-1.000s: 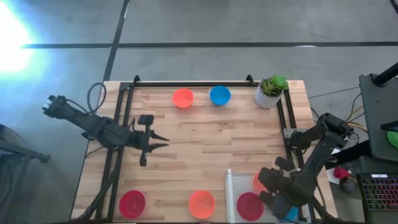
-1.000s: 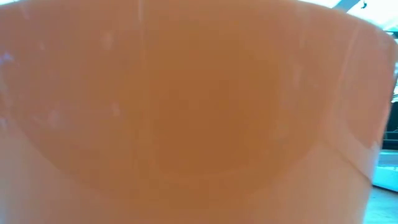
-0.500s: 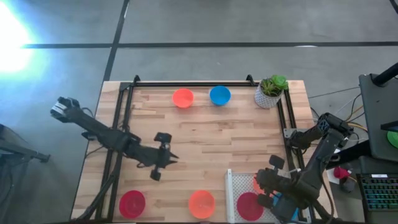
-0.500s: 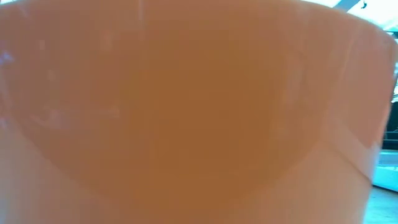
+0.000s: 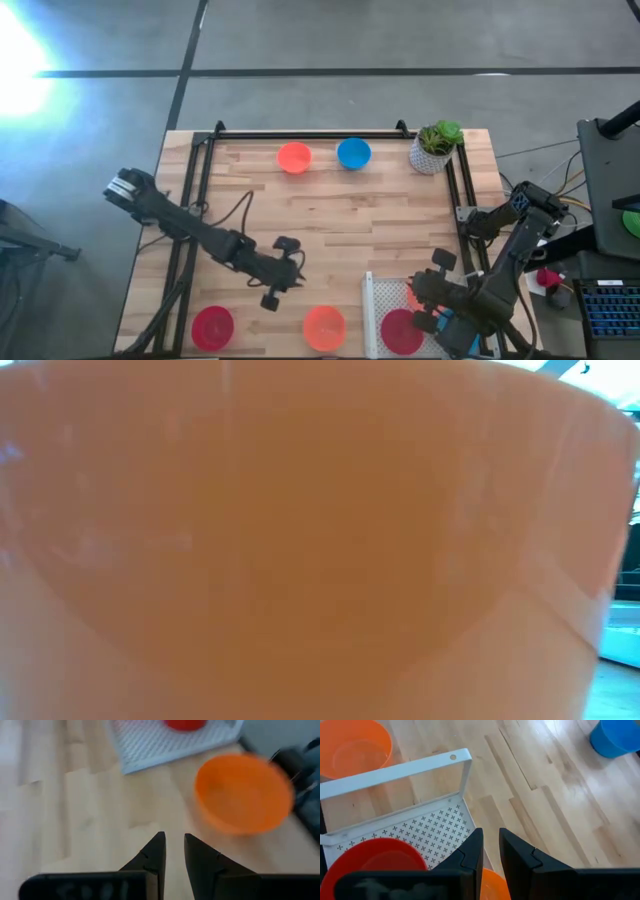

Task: Pick & Place Mini bowls
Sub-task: Stack the bottom orange bowl on top of the orange bowl on the shelf

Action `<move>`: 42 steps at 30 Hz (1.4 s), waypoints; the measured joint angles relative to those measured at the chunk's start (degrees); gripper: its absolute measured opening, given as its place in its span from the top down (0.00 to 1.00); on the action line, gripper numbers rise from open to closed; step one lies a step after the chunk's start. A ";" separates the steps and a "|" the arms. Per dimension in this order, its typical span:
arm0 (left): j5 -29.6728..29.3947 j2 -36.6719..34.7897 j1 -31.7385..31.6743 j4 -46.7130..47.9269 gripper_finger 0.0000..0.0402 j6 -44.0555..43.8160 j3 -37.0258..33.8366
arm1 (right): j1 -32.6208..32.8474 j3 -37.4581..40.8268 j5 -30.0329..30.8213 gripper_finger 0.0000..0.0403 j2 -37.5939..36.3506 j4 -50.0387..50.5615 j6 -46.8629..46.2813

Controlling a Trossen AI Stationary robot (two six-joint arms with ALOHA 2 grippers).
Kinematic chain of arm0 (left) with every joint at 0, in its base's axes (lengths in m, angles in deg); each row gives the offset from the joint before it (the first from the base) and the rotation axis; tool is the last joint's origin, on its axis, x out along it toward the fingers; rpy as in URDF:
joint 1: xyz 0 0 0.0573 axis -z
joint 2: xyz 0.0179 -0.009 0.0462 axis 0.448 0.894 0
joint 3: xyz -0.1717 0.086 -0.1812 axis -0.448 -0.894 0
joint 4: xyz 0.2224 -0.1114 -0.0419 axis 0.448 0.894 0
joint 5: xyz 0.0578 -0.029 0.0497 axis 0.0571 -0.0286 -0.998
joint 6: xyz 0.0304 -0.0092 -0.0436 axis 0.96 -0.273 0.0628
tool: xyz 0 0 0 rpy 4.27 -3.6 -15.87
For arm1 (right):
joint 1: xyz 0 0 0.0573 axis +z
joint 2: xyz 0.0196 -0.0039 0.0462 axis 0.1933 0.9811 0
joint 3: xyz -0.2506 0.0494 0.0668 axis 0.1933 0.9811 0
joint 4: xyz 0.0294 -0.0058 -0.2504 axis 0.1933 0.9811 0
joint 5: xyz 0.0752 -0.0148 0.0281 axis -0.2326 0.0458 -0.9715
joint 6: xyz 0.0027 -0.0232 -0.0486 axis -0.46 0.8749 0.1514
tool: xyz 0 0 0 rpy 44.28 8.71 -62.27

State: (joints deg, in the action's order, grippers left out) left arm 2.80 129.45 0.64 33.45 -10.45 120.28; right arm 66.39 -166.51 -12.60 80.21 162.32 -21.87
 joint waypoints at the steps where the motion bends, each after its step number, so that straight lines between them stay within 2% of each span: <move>1: 1.43 0.71 -0.02 -0.60 0.84 -1.28 0.11 | 0.00 0.00 0.00 0.85 0.00 -0.02 0.30; 6: 5.27 4.91 -0.17 -3.65 0.84 -7.76 0.62 | 0.00 0.00 0.01 0.85 0.00 -0.08 0.93; 18: 7.23 15.29 -0.19 -5.16 0.84 -17.48 7.40 | 0.00 0.13 1.33 0.85 0.02 -0.45 0.92; 28: 9.03 19.04 -0.21 -4.35 0.84 -23.59 12.06 | 0.00 0.13 1.50 0.85 0.09 -0.60 2.02; 42: 9.95 20.09 -0.06 -4.26 0.84 -25.35 11.91 | 0.00 0.15 1.27 0.85 0.09 -0.55 3.51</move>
State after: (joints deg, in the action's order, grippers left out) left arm 12.75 149.54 0.58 29.20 -35.80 132.19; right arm 66.39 -166.36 -11.33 80.30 161.77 -18.36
